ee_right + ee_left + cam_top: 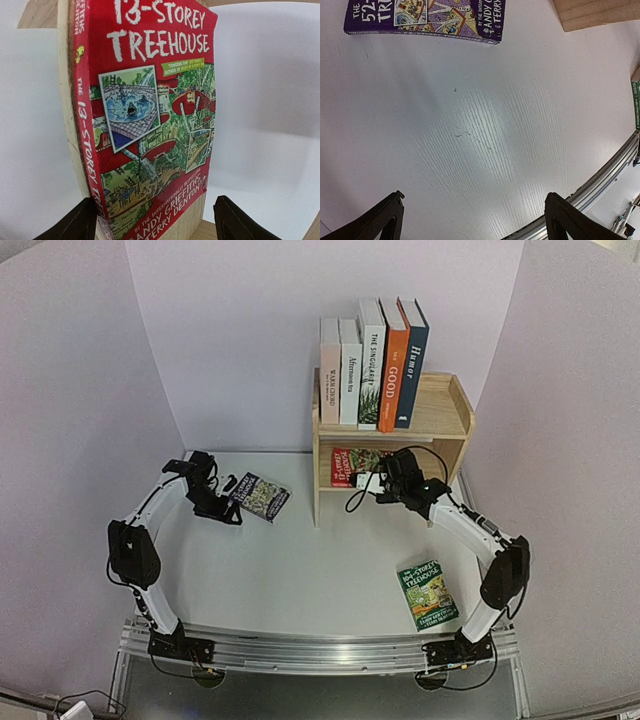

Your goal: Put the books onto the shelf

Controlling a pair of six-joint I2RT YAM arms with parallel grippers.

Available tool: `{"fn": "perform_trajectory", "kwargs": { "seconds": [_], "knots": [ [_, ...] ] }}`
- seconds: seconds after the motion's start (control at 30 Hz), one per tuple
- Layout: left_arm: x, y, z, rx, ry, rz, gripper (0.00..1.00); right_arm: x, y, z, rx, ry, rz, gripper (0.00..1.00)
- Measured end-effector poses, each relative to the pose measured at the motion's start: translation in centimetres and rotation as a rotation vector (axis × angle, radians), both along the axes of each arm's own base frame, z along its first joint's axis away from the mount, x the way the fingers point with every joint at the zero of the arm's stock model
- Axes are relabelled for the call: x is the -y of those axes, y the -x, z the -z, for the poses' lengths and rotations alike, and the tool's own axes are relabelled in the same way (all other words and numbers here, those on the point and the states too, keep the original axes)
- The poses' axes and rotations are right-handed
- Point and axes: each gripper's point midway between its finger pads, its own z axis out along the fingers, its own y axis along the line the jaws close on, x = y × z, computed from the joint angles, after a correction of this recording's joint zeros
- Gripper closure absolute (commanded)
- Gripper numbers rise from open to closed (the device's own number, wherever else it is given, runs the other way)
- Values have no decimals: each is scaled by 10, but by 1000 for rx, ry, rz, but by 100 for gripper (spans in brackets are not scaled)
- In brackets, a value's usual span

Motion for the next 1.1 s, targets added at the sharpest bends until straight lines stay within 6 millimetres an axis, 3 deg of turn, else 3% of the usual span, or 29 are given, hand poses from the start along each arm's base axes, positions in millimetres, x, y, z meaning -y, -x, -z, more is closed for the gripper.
{"fn": "perform_trajectory", "kwargs": {
  "seconds": [0.17,0.3,0.53,0.63,0.93,1.1],
  "knots": [
    [-2,-11,3,37,-15,-3,0,-1,2,-1,19,-25,6,16],
    [-9,-34,27,45,-50,-23,0,-3,11,2,17,-24,3,15],
    [-23,-122,94,57,-111,-89,0,-23,38,-10,41,-48,-19,15],
    [-29,-150,108,95,-108,-119,0,-33,52,-14,49,-67,-24,15],
    [-23,-205,101,221,-51,-167,3,-62,82,-7,30,-127,-15,15],
    [-11,-201,118,163,16,-173,13,-72,92,-5,15,-175,7,16]
  ]
}}
